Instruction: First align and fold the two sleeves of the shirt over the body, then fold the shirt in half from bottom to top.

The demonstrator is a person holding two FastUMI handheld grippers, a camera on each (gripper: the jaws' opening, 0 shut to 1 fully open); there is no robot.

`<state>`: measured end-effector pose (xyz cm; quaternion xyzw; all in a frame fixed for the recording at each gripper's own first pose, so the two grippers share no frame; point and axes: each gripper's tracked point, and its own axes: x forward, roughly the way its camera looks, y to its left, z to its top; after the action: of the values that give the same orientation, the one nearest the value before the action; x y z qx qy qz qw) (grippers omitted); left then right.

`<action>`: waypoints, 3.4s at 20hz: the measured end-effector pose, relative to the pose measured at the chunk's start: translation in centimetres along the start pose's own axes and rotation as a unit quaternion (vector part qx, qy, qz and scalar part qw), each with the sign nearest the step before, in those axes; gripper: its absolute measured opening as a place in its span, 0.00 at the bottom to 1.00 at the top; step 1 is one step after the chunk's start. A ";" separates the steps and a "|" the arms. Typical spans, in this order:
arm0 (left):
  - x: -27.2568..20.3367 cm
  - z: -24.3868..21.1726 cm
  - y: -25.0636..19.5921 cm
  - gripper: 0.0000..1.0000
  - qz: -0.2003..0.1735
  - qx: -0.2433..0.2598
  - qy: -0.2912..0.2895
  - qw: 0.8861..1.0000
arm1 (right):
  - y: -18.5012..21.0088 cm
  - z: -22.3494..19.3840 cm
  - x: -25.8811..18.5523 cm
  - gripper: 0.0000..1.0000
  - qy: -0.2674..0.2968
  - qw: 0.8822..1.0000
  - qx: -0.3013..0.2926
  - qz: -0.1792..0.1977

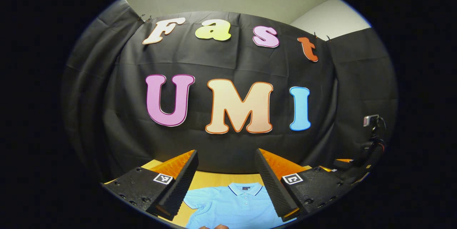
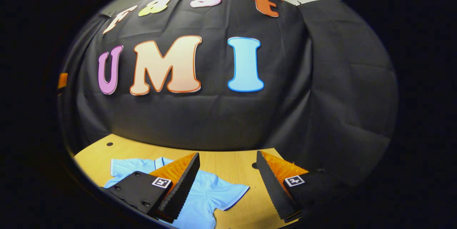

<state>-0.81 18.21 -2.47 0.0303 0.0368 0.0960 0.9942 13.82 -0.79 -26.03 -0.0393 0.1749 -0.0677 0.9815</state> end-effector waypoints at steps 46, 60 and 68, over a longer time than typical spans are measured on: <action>1.8 -6.8 9.2 0.95 0.081 -0.022 0.087 0.993 | 8.6 -16.7 9.8 0.05 0.259 0.954 0.139 0.062; 4.0 -15.1 13.4 0.96 0.074 -0.065 0.178 0.979 | 18.4 -18.5 10.9 0.04 0.283 0.927 0.219 0.111; 7.6 -22.7 14.8 0.96 0.055 -0.068 0.238 0.967 | 15.6 -13.5 6.7 0.97 0.224 0.959 0.118 0.128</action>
<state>2.06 35.35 -24.60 -0.0594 0.2639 0.1569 0.9498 17.19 12.91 -42.54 0.1160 0.3845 0.0311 0.9153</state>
